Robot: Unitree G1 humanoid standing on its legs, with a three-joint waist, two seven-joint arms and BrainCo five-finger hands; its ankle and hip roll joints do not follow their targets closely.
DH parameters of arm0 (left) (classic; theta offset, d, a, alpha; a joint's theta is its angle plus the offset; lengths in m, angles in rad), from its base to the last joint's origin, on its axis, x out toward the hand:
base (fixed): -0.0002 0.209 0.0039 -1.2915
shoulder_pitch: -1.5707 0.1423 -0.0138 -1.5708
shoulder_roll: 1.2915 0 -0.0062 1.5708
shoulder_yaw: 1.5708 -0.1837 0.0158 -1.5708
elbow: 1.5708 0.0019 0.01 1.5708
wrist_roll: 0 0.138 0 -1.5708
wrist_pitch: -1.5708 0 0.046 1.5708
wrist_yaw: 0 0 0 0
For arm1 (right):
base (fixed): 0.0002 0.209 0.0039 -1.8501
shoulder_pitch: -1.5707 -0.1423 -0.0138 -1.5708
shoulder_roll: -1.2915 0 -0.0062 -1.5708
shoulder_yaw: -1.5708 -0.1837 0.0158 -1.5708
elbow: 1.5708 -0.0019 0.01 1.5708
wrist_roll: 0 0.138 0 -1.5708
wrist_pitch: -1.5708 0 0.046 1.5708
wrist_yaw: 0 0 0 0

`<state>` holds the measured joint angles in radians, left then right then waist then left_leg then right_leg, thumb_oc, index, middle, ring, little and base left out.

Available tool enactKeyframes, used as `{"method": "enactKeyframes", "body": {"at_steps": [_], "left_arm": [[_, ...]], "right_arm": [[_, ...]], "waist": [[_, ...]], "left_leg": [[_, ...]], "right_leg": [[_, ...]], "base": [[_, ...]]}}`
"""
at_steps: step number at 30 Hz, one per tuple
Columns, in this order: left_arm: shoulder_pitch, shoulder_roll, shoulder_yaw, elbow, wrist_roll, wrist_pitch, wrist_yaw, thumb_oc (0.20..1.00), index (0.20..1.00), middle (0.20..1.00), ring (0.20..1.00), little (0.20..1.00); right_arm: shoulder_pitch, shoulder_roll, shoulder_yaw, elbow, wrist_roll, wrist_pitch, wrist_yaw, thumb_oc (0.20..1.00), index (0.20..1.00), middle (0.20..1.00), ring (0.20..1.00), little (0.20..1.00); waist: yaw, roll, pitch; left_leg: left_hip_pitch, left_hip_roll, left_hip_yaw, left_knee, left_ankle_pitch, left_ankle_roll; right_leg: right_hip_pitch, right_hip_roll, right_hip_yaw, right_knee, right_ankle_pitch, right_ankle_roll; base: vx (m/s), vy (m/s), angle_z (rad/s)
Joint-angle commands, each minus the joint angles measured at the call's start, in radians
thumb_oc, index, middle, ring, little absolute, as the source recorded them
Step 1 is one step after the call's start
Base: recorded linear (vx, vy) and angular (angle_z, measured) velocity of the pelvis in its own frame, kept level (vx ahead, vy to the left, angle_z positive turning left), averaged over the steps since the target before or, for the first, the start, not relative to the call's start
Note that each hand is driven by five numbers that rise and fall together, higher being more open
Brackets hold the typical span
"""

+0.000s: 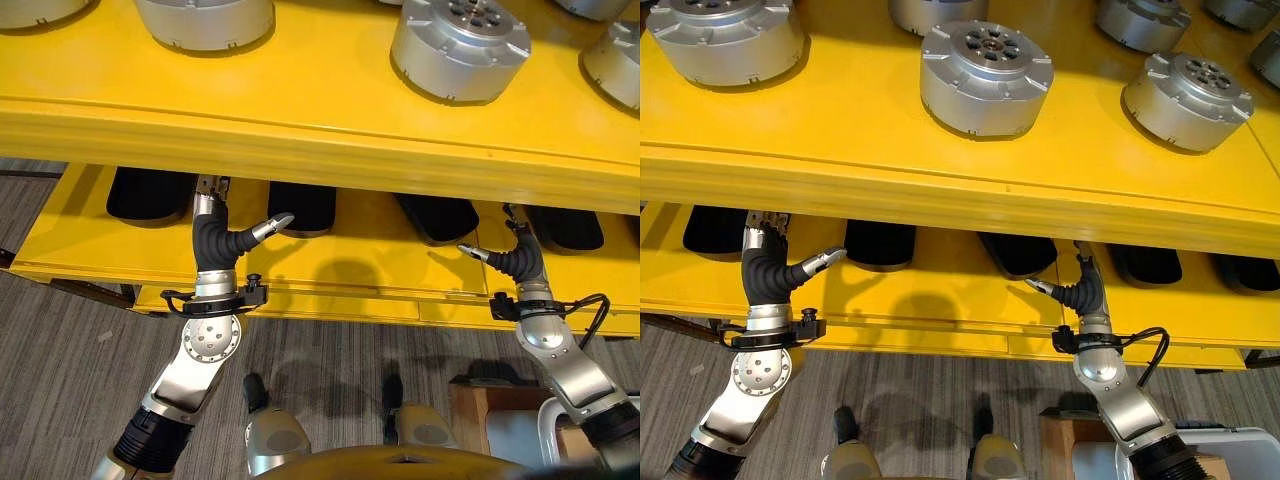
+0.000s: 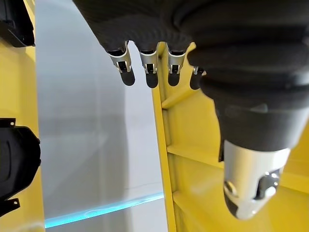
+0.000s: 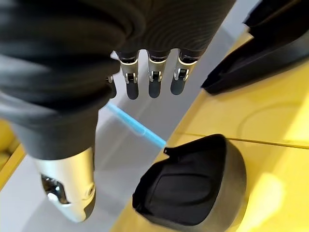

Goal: Move parts from the plastic box to the shelf.

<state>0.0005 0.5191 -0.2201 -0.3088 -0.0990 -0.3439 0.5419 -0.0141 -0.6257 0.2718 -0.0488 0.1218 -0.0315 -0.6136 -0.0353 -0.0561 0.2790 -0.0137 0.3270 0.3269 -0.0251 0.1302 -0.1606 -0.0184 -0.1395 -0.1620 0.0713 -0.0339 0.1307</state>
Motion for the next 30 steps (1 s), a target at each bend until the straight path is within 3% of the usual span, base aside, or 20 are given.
{"method": "enactKeyframes", "body": {"at_steps": [1, 7, 9, 12, 15, 17, 23, 30], "left_arm": [[-0.068, -0.001, -0.009, -0.007, -0.006, -0.010, -0.012, 1.000, 1.000, 1.000, 1.000, 1.000], [-0.090, -0.020, -0.021, 0.002, -0.020, 0.014, -0.027, 1.000, 1.000, 1.000, 1.000, 1.000], [-0.090, -0.038, -0.025, 0.008, -0.094, 0.074, -0.077, 1.000, 1.000, 1.000, 1.000, 1.000], [-0.098, -0.044, -0.035, 0.015, -0.095, 0.059, -0.079, 1.000, 1.000, 1.000, 1.000, 1.000], [-0.121, -0.047, -0.044, 0.017, -0.071, 0.043, -0.056, 1.000, 1.000, 1.000, 1.000, 1.000], [-0.143, -0.046, -0.040, 0.024, -0.052, 0.053, -0.015, 1.000, 1.000, 1.000, 1.000, 1.000], [-0.220, -0.050, -0.052, 0.070, -0.060, 0.050, 0.011, 1.000, 1.000, 1.000, 1.000, 1.000], [-0.239, -0.050, -0.071, 0.094, -0.055, 0.046, 0.003, 1.000, 1.000, 1.000, 1.000, 1.000]], "right_arm": [[-0.053, 0.006, -0.081, -0.022, -0.038, 0.003, -0.108, 1.000, 1.000, 1.000, 1.000, 1.000], [-0.071, 0.051, -0.094, 0.040, 0.019, 0.006, -0.100, 1.000, 1.000, 1.000, 1.000, 1.000], [-0.089, 0.063, -0.112, 0.099, 0.009, 0.042, -0.124, 1.000, 1.000, 1.000, 1.000, 1.000], [-0.109, 0.071, -0.120, 0.134, 0.040, 0.025, -0.120, 1.000, 1.000, 1.000, 1.000, 1.000], [-0.164, 0.077, -0.145, 0.188, 0.161, 0.002, -0.087, 1.000, 1.000, 1.000, 1.000, 1.000], [-0.210, 0.074, -0.164, 0.233, 0.234, -0.011, -0.096, 1.000, 1.000, 1.000, 1.000, 1.000], [-0.386, 0.073, -0.183, 0.382, 0.382, 0.034, -0.006, 1.000, 1.000, 1.000, 1.000, 1.000], [-0.474, 0.030, -0.201, 0.504, 0.396, 0.020, 0.098, 1.000, 1.000, 1.000, 1.000, 1.000]], "waist": [[0.004, -0.004, 0.030], [-0.001, 0.013, 0.042], [0.004, 0.020, 0.055], [0.005, 0.022, 0.065], [0.011, 0.026, 0.101], [0.015, 0.026, 0.119], [0.018, 0.031, 0.148], [0.030, 0.028, 0.142]], "left_leg": [[-0.048, 0.001, 0.014, 0.119, -0.086, 0.050], [-0.058, -0.004, 0.015, 0.164, -0.102, 0.060], [-0.065, -0.004, 0.016, 0.196, -0.113, 0.066], [-0.066, -0.011, 0.009, 0.213, -0.137, 0.059], [-0.098, -0.011, 0.016, 0.268, -0.160, 0.068], [-0.125, 0.009, 0.026, 0.321, -0.175, 0.070], [-0.159, 0.061, 0.067, 0.468, -0.240, 0.088], [-0.163, 0.075, 0.074, 0.558, -0.281, 0.104]], "right_leg": [[0.011, -0.026, -0.124, 0.138, -0.093, -0.025], [-0.002, -0.024, -0.122, 0.190, -0.115, -0.045], [-0.010, -0.023, -0.130, 0.222, -0.125, -0.055], [-0.020, -0.026, -0.127, 0.244, -0.146, -0.053], [-0.062, -0.028, -0.140, 0.303, -0.163, -0.066], [-0.091, -0.036, -0.155, 0.357, -0.177, -0.080], [-0.159, -0.078, -0.183, 0.539, -0.242, -0.121], [-0.170, -0.093, -0.203, 0.641, -0.281, -0.140]], "base": [[-0.03, 0.040, 0.01], [-0.01, 0.011, -0.06], [-0.01, -0.030, -0.03], [-0.05, -0.008, -0.03], [-0.21, -0.001, -0.06], [-0.21, -0.027, -0.24], [-0.14, 0.011, -0.08], [0.00, -0.006, 0.03]]}}
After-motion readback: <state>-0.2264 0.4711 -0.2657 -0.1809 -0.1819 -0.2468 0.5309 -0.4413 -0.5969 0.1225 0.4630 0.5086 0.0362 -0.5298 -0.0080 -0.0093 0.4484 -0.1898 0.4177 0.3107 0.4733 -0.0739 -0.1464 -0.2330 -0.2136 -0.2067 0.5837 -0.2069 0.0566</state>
